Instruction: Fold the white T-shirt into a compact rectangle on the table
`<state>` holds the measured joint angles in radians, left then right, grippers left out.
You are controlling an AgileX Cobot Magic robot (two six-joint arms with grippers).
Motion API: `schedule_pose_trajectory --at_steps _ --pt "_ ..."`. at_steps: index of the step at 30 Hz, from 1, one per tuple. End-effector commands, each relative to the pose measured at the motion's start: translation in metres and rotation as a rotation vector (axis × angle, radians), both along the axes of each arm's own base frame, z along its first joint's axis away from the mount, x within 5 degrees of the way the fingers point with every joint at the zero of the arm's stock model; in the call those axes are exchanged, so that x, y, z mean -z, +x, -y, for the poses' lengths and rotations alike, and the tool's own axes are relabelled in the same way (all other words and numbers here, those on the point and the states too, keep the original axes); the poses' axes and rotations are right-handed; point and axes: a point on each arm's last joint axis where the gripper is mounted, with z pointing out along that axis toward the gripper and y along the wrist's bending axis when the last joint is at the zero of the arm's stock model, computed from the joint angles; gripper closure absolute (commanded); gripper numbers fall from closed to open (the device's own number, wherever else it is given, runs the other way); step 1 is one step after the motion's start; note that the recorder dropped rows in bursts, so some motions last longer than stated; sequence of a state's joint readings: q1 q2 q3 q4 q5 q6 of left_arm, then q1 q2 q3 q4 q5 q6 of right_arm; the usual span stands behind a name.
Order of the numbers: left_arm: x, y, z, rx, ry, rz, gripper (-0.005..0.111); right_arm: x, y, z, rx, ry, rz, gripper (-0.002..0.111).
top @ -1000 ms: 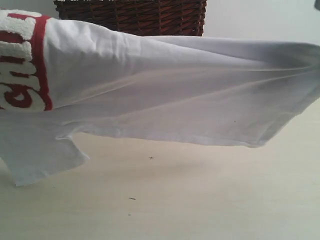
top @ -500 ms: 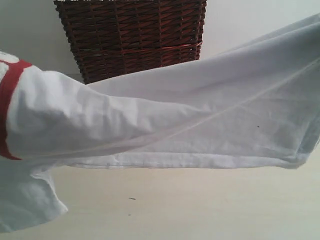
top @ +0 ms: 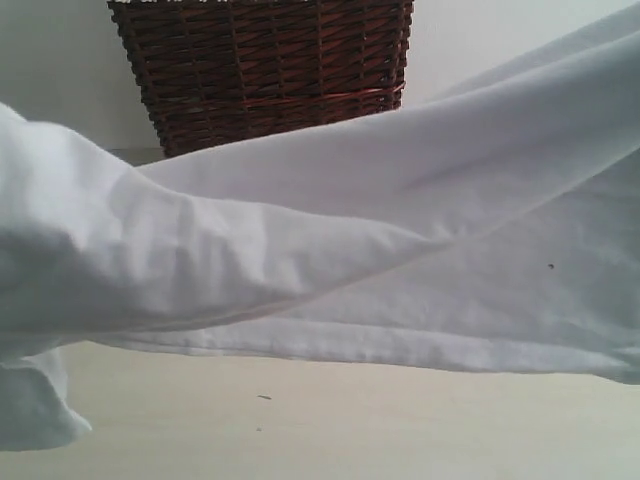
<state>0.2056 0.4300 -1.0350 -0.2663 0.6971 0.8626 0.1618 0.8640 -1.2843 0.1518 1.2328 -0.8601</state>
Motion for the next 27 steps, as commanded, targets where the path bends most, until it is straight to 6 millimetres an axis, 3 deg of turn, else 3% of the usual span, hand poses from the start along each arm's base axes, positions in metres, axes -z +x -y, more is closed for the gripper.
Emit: schedule_pose_trajectory --at_steps 1,9,13,16,21,24,27 --pt "-0.015 -0.014 0.003 -0.002 -0.005 0.093 0.107 -0.003 -0.005 -0.001 -0.001 0.026 0.023 0.108" --pt "-0.006 -0.017 0.007 0.031 -0.005 -0.029 0.107 -0.009 -0.025 -0.001 -0.026 0.072 0.072 0.108" --pt "0.004 -0.012 0.008 0.055 0.029 -0.083 0.107 0.004 -0.020 -0.002 -0.024 0.067 0.022 0.108" --pt "0.026 0.006 0.006 0.080 -0.026 -0.147 0.107 0.036 -0.005 -0.001 -0.008 0.005 -0.093 0.108" --pt "0.096 0.056 -0.003 0.087 -0.156 -0.377 0.107 0.119 0.033 0.001 0.021 -0.149 -0.434 0.108" --pt "0.132 0.081 -0.011 0.052 -0.154 -0.461 0.107 0.158 0.051 0.002 0.020 -0.222 -0.618 0.108" --pt "0.163 0.104 -0.021 0.009 -0.111 -0.506 0.107 0.180 0.077 -0.001 0.029 -0.234 -0.608 0.108"
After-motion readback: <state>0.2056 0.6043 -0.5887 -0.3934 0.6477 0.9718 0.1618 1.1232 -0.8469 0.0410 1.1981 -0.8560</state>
